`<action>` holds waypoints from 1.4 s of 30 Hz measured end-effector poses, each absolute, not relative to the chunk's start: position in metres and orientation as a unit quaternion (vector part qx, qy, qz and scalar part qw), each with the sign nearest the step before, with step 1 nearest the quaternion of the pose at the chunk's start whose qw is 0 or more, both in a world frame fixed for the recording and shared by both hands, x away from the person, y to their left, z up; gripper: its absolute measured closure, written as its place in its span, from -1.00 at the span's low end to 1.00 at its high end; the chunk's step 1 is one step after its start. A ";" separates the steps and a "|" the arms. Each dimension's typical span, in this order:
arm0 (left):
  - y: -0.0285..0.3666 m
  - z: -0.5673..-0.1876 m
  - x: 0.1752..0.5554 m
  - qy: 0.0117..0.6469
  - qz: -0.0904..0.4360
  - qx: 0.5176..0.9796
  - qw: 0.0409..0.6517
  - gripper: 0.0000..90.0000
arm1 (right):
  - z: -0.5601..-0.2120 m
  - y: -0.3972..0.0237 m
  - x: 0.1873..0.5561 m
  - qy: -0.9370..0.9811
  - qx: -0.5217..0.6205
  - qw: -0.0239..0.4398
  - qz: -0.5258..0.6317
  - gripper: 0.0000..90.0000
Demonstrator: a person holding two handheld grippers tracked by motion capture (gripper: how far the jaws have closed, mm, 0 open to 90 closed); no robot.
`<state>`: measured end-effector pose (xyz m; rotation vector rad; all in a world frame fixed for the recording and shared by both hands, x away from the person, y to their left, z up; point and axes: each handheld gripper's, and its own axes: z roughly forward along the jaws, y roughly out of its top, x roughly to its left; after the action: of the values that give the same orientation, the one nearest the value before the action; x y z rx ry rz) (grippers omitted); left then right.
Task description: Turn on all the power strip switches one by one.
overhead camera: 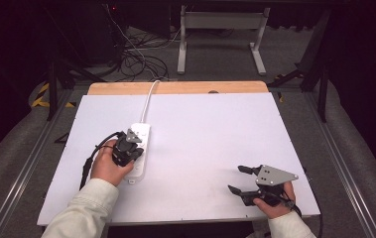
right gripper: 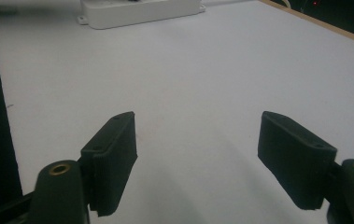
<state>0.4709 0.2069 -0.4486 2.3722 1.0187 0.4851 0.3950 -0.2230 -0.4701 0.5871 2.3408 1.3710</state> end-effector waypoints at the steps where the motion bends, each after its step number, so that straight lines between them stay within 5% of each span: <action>1: 0.206 -0.449 0.470 0.377 0.185 0.871 0.254 1.00 | -0.470 -0.223 0.395 0.829 0.208 0.183 0.486 -0.36; 10: 0.205 -0.450 0.468 0.377 0.187 0.870 0.256 1.00 | -0.470 -0.223 0.395 0.830 0.208 0.180 0.485 -0.36; 14: 0.213 -0.437 0.470 0.394 0.155 0.847 0.323 1.00 | -0.470 -0.224 0.395 0.828 0.210 0.183 0.487 -0.36; 25: 0.231 -0.433 0.485 0.422 0.154 0.817 0.362 1.00 | -0.471 -0.224 0.396 0.830 0.208 0.181 0.485 -0.36; 42: 0.222 -0.444 0.500 0.416 0.160 0.829 0.338 1.00 | -0.471 -0.225 0.397 0.832 0.207 0.180 0.483 -0.36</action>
<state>0.4997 0.2216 -0.4443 2.1598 1.0852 0.4163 0.3968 -0.2246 -0.4712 0.5860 2.3509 1.3639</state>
